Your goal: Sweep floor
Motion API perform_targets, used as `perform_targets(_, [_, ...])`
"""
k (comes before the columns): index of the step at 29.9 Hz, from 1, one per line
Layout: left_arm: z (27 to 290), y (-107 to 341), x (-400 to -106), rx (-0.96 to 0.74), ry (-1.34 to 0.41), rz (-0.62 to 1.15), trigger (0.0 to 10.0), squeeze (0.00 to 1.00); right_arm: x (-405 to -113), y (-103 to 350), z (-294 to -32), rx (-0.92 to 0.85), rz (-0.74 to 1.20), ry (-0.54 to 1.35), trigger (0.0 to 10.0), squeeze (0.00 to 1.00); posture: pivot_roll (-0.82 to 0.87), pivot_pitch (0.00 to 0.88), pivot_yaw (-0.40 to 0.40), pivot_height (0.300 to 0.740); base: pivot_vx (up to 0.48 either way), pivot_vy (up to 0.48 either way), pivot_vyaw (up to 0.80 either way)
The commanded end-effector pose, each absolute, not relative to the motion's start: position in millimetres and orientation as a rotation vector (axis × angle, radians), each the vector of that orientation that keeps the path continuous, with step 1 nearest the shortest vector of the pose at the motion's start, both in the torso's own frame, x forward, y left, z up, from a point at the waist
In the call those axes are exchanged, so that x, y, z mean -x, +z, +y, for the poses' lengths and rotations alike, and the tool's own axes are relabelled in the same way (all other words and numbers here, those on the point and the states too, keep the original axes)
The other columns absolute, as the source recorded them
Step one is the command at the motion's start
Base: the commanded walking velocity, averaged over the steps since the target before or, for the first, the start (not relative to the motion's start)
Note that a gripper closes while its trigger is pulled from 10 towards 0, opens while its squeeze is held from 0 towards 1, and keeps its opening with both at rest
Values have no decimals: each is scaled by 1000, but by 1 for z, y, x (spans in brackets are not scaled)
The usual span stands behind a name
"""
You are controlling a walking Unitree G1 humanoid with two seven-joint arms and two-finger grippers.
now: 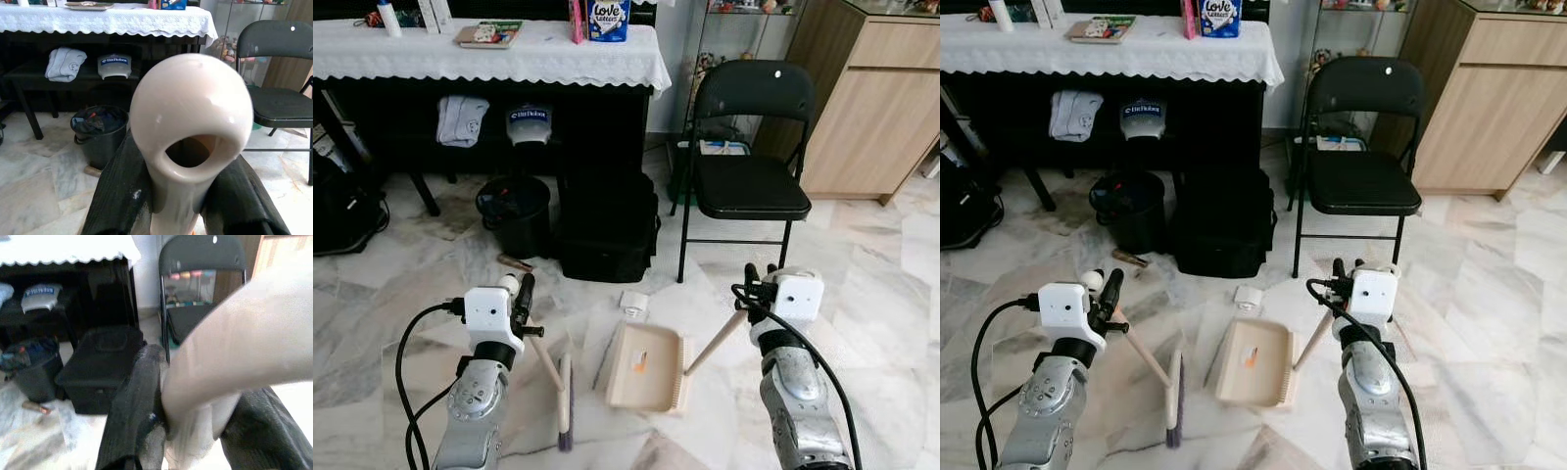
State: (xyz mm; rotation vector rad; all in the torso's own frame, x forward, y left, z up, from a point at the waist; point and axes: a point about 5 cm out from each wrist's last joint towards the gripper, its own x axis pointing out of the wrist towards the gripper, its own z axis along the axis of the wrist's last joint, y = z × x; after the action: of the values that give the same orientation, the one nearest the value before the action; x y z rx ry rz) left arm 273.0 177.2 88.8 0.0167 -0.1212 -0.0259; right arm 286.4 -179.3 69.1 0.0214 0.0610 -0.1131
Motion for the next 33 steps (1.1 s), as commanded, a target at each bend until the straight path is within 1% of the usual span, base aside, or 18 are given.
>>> perform_targets(1, [176, 94, -276, -25, -36, -149, 10000, 0, -288, 69, -186, -31, 67, -150, 10000, 0, 6, 0, -14, 740, 0, 0, 0])
perform_targets(13, [178, 94, -276, -30, -21, -150, 10000, 0, -290, 69, -184, -20, 68, -138, 10000, 0, 6, 0, -16, 740, 0, 0, 0])
perform_targets(18, [179, 94, -277, -31, -16, -149, 10000, 0, -290, 72, -183, 38, 52, -108, 10000, 0, 6, 0, -17, 740, 0, 0, 0])
perform_targets(23, [179, 94, -277, -32, -12, -149, 10000, 0, -290, 73, -179, 72, 43, -84, 10000, 0, 3, 0, -16, 740, 0, 0, 800])
perform_targets(24, [179, 94, -277, -32, -11, -149, 10000, 0, -290, 73, -178, 51, 41, -89, 10000, 0, 5, 0, -18, 740, 0, 0, 0])
perform_targets(33, [180, 94, -277, -32, -6, -151, 10000, 0, -290, 73, -180, 58, 49, -96, 10000, 0, 2, 0, -19, 740, 0, 0, 0])
